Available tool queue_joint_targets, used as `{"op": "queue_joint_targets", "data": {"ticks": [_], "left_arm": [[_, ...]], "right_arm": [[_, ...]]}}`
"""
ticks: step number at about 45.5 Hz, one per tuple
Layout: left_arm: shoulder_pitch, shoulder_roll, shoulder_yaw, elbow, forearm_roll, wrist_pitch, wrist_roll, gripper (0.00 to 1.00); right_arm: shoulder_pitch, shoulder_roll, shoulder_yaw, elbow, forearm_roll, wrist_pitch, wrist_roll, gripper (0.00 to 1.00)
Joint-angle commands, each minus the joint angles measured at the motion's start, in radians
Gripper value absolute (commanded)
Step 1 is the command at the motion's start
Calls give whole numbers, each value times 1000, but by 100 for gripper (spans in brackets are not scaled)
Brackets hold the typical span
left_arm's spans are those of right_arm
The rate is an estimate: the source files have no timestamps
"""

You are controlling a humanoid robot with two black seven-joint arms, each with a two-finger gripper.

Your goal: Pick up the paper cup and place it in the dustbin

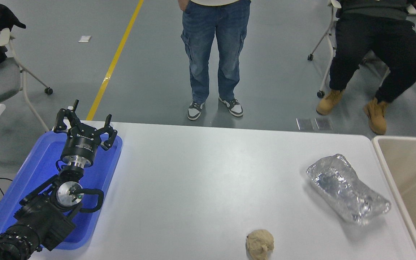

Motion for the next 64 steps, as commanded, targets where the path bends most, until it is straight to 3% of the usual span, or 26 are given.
{"op": "queue_joint_targets", "data": {"ticks": [1,15,38,49,64], "left_arm": [[0,0,0,0,0,-1,0,100],[0,0,0,0,0,0,0,100],[2,0,0,0,0,0,-1,100],[0,0,0,0,-1,0,-1,100],[2,0,0,0,-1,0,-1,100]], "right_arm": [[328,-18,-184,221,-5,61,1,100],[738,17,-358,500,-97,374,-1,100],[1003,80,-436,810,-193,639,-1,100],[1071,86,-458,950,-261,708,-2,100],[1101,193,-482,1030,-264,719,-4,100]]}}
